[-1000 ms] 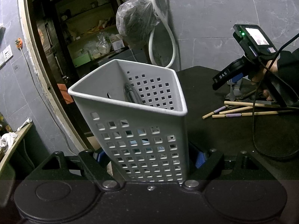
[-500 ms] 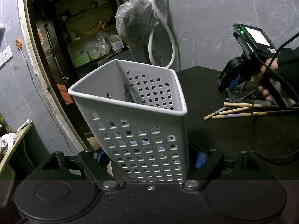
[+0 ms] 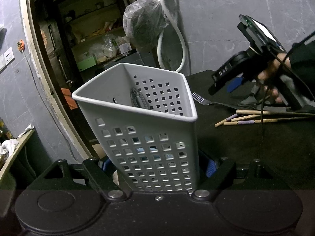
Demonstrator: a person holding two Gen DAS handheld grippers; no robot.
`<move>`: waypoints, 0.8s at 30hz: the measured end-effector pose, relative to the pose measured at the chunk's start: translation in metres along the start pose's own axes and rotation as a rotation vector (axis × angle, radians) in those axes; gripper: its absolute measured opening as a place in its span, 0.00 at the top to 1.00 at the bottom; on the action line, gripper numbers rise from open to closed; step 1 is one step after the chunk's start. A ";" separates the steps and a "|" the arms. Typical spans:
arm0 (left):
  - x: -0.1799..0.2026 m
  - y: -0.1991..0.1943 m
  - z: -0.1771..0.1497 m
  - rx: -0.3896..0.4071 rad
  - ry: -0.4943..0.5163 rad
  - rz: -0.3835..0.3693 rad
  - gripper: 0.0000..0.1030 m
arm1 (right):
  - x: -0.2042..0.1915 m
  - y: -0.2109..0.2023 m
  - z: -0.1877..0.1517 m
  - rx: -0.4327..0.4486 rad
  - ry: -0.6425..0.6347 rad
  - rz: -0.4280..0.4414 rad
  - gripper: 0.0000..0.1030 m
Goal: Organize utensils
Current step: 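Close the right tool on the silver fork's handle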
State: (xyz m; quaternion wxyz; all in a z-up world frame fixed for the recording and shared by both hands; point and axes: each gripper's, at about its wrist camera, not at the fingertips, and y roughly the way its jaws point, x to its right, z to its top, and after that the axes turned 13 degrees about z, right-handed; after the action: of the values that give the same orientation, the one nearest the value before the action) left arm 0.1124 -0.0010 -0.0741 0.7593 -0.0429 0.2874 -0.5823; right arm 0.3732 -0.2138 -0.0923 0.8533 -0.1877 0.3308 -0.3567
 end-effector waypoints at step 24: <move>0.004 0.001 0.003 -0.017 -0.024 0.025 0.17 | -0.002 0.078 0.052 -0.253 -0.370 0.164 0.66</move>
State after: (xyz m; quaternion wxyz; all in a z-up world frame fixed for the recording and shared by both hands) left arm 0.1155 -0.0050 -0.0739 0.7696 -0.0529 0.2838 -0.5695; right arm 0.4462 -0.1556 -0.0976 0.8952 -0.3278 0.2247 -0.2014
